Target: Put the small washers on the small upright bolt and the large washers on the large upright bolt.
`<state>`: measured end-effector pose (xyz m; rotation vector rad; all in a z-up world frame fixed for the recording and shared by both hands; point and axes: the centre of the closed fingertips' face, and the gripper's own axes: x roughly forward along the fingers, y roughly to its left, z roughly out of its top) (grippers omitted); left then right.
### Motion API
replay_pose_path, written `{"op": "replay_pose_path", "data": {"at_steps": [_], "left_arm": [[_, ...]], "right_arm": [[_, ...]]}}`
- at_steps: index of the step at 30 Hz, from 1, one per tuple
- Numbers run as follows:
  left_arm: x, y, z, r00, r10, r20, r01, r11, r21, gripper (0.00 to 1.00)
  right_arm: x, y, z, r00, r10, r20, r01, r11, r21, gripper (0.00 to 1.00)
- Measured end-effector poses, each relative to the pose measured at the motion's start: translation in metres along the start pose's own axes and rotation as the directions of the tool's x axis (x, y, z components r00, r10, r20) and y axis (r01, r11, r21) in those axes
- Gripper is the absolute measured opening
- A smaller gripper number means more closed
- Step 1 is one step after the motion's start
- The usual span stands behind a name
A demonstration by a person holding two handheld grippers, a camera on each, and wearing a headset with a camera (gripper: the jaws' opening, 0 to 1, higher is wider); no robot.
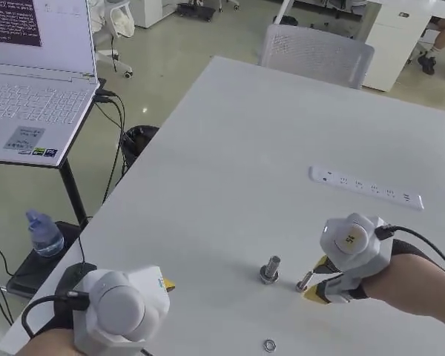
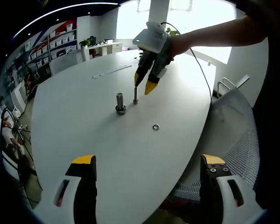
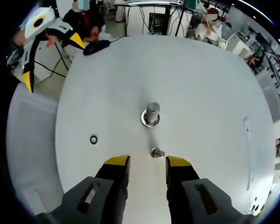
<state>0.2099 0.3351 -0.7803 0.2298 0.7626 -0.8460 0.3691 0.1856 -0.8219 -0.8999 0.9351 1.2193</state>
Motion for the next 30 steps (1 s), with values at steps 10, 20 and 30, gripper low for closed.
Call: {"op": "replay_pose_path", "data": {"at_steps": [10, 20, 30], "left_arm": [[0.003, 0.000, 0.004, 1.0000, 0.001, 0.005, -0.001, 1.000, 0.000, 0.91], [0.001, 0.004, 0.002, 0.9999, 0.011, 0.008, -0.011, 1.000, 0.007, 0.90], [0.000, 0.005, -0.003, 0.9999, 0.016, -0.002, -0.016, 1.000, 0.000, 0.88]], "right_arm": [[-0.013, 0.020, 0.003, 0.9998, 0.019, 0.007, -0.019, 1.000, -0.017, 0.32], [-0.018, 0.045, 0.014, 0.9985, 0.038, 0.040, -0.037, 0.999, -0.018, 0.33], [-0.013, 0.075, 0.022, 0.9969, 0.059, 0.052, -0.057, 0.998, -0.032, 0.36]]}}
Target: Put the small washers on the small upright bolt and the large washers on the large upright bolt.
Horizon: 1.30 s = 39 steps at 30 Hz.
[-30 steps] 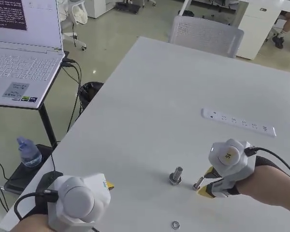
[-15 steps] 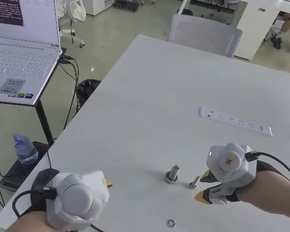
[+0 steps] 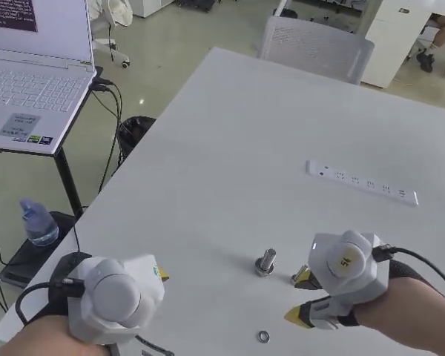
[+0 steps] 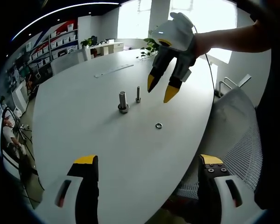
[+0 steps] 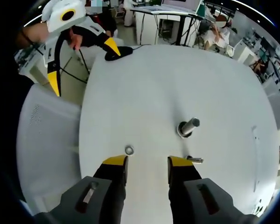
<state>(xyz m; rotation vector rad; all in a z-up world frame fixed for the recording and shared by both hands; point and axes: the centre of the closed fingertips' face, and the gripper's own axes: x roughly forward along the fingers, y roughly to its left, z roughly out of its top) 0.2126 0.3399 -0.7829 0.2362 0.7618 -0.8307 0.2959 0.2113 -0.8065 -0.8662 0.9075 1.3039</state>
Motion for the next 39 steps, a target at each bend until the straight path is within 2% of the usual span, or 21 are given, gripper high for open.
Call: {"op": "replay_pose_path", "data": {"at_steps": [4, 8, 15, 18, 25, 39], "left_arm": [[0.000, -0.001, -0.002, 1.0000, -0.003, -0.003, 0.003, 1.000, 0.006, 0.88], [-0.002, 0.001, 0.001, 0.9999, 0.007, 0.012, -0.006, 1.000, -0.005, 0.88], [-0.002, 0.000, 0.005, 0.9997, 0.013, 0.019, -0.013, 1.000, 0.004, 0.88], [-0.001, 0.001, 0.004, 0.9997, 0.018, 0.018, -0.018, 1.000, 0.003, 0.88], [0.001, 0.001, 0.002, 0.9998, 0.017, 0.013, -0.017, 1.000, 0.010, 0.86], [0.002, 0.004, -0.001, 0.9999, 0.012, 0.004, -0.012, 1.000, 0.018, 0.85]], "right_arm": [[0.003, 0.009, 0.000, 0.9999, 0.007, -0.009, -0.007, 1.000, -0.014, 0.36], [0.006, 0.014, -0.003, 0.9997, 0.006, -0.023, -0.007, 1.000, -0.028, 0.35], [0.016, 0.026, -0.005, 0.9999, 0.013, -0.006, -0.013, 1.000, -0.022, 0.35], [0.022, 0.027, -0.007, 1.0000, 0.003, 0.008, -0.003, 1.000, -0.017, 0.34], [0.036, 0.030, -0.016, 1.0000, -0.002, -0.008, 0.002, 1.000, -0.016, 0.30], [0.062, 0.037, -0.018, 0.9992, -0.003, -0.041, 0.001, 0.999, -0.052, 0.26]]}}
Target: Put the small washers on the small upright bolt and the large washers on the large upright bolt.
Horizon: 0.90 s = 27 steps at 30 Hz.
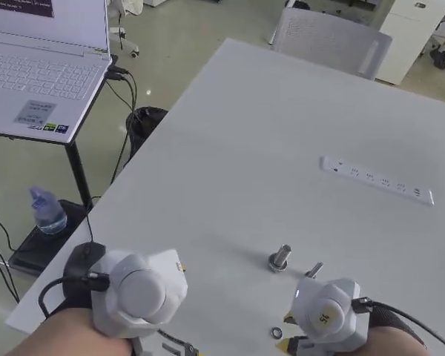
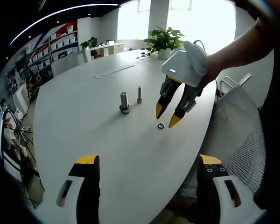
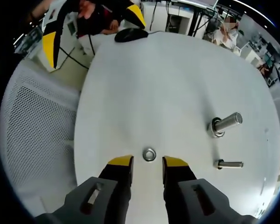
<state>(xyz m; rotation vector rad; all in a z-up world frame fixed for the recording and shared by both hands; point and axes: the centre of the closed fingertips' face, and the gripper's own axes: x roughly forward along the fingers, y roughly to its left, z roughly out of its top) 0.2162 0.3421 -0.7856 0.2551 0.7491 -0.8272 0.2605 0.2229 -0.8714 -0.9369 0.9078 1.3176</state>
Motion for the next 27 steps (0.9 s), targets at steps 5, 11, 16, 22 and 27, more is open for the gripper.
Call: {"op": "replay_pose_path", "data": {"at_steps": [5, 11, 16, 22, 27], "left_arm": [[0.0014, 0.0002, 0.0000, 0.9999, -0.010, 0.002, 0.010, 1.000, -0.003, 0.85], [0.0026, -0.0011, -0.0013, 0.9998, -0.021, -0.002, 0.021, 1.000, 0.000, 0.84], [0.0026, -0.0014, -0.0043, 0.9997, -0.025, -0.006, 0.025, 1.000, -0.004, 0.83], [0.0038, -0.0037, -0.0078, 0.9994, -0.033, -0.013, 0.033, 0.999, -0.011, 0.81], [0.0056, -0.0042, -0.0083, 0.9992, -0.037, -0.017, 0.037, 0.999, -0.013, 0.81]], "right_arm": [[0.0076, 0.0045, -0.0011, 0.9999, 0.001, -0.017, -0.002, 1.000, -0.015, 0.25], [0.0098, 0.0036, 0.0002, 0.9998, -0.003, -0.018, 0.003, 1.000, -0.010, 0.24], [0.0100, 0.0038, -0.0008, 0.9997, 0.017, -0.015, -0.016, 1.000, 0.016, 0.23], [0.0100, 0.0045, -0.0006, 0.9997, 0.021, -0.015, -0.021, 1.000, 0.013, 0.23], [0.0092, 0.0019, -0.0017, 0.9996, 0.016, -0.023, -0.016, 1.000, 0.001, 0.18]]}}
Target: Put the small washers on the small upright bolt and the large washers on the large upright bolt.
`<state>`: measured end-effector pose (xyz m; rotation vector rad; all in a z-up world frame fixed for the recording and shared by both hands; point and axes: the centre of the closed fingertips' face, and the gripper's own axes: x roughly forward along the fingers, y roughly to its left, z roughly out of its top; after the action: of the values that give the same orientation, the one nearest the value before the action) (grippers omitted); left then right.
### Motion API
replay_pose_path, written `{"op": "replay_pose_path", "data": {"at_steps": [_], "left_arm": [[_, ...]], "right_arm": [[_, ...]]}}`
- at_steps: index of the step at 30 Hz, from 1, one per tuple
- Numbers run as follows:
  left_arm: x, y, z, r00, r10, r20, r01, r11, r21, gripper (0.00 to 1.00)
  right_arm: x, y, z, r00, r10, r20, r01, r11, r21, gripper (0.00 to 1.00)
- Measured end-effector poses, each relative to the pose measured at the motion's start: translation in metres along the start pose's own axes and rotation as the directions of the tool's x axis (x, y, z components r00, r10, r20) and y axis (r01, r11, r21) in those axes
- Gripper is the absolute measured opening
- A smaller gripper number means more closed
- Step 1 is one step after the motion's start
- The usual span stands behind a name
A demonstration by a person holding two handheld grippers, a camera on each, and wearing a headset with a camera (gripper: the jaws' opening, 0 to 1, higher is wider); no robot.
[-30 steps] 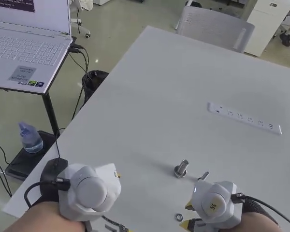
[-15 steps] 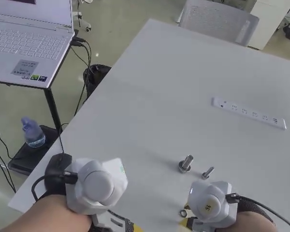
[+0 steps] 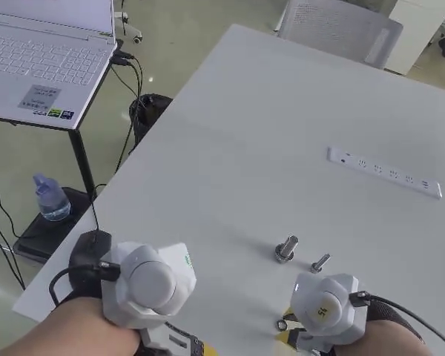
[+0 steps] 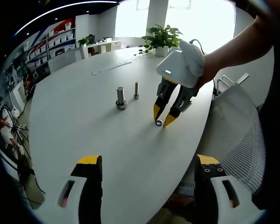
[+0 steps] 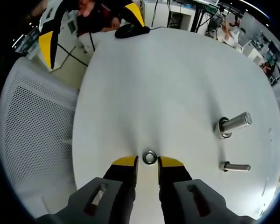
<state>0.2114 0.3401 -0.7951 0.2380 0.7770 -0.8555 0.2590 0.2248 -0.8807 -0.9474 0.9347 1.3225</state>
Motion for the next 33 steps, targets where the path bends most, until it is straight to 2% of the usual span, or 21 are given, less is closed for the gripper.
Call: {"op": "replay_pose_path", "data": {"at_steps": [14, 19, 24, 27, 33], "left_arm": [[0.0003, 0.0038, 0.0009, 1.0000, 0.007, 0.004, -0.007, 1.000, -0.011, 0.79], [-0.0004, 0.0045, -0.0023, 1.0000, 0.010, 0.001, -0.010, 1.000, -0.018, 0.78], [-0.0006, 0.0036, -0.0038, 0.9999, 0.012, 0.002, -0.012, 1.000, -0.021, 0.78], [-0.0005, 0.0023, -0.0041, 0.9999, 0.011, 0.001, -0.011, 1.000, -0.021, 0.77], [-0.0001, 0.0016, -0.0028, 0.9999, 0.012, 0.002, -0.012, 1.000, -0.020, 0.77]], "right_arm": [[0.0000, -0.0012, 0.0012, 0.9993, -0.003, -0.037, 0.003, 1.000, 0.002, 0.15], [0.0012, -0.0011, 0.0019, 0.9972, -0.015, -0.074, 0.015, 1.000, -0.003, 0.14], [0.0017, -0.0023, 0.0020, 0.9926, -0.001, -0.122, 0.002, 1.000, 0.008, 0.14], [0.0013, -0.0024, 0.0007, 0.9933, 0.001, -0.116, 0.001, 1.000, 0.014, 0.13], [0.0006, -0.0031, 0.0000, 0.9975, 0.004, -0.071, 0.000, 0.998, 0.055, 0.12]]}}
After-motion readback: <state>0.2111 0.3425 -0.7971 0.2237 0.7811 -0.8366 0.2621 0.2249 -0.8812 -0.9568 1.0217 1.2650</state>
